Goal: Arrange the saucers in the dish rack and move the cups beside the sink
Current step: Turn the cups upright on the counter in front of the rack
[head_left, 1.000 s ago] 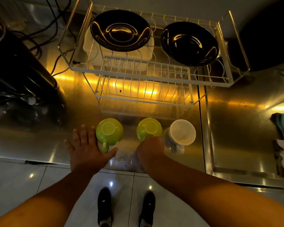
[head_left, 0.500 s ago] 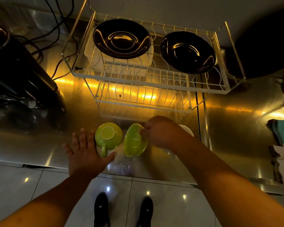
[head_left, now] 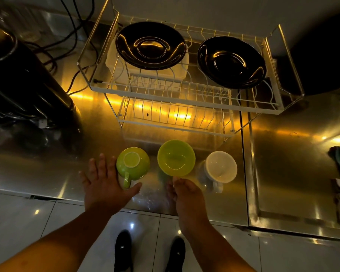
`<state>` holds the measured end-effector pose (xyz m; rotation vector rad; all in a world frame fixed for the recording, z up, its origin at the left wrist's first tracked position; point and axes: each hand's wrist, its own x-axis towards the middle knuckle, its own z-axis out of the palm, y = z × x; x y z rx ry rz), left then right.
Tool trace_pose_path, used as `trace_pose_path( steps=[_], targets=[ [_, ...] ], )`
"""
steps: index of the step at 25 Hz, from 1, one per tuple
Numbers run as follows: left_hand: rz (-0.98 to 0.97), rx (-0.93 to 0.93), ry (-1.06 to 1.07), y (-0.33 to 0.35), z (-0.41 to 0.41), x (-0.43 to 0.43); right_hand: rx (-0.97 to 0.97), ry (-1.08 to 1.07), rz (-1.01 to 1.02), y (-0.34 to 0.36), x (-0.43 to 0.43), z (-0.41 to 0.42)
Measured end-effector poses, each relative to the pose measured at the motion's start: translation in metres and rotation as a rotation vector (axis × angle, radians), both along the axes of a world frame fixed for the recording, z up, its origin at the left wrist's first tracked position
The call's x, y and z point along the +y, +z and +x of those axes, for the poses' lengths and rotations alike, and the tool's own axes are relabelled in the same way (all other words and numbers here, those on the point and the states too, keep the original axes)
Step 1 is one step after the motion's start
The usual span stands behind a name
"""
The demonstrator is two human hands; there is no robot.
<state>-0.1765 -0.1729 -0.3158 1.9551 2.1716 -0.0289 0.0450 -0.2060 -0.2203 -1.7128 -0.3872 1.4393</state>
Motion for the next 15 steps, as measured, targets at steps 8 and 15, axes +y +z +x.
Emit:
trace_pose_path(
  steps=[8,15],
  targets=[
    [0.022,-0.012,0.0,0.0,-0.001,-0.001,-0.032,-0.092,-0.036,-0.023,0.003,-0.01],
    [0.026,-0.021,-0.003,-0.001,-0.001,-0.001,-0.009,-0.118,-0.042,-0.035,0.004,-0.007]
  ],
)
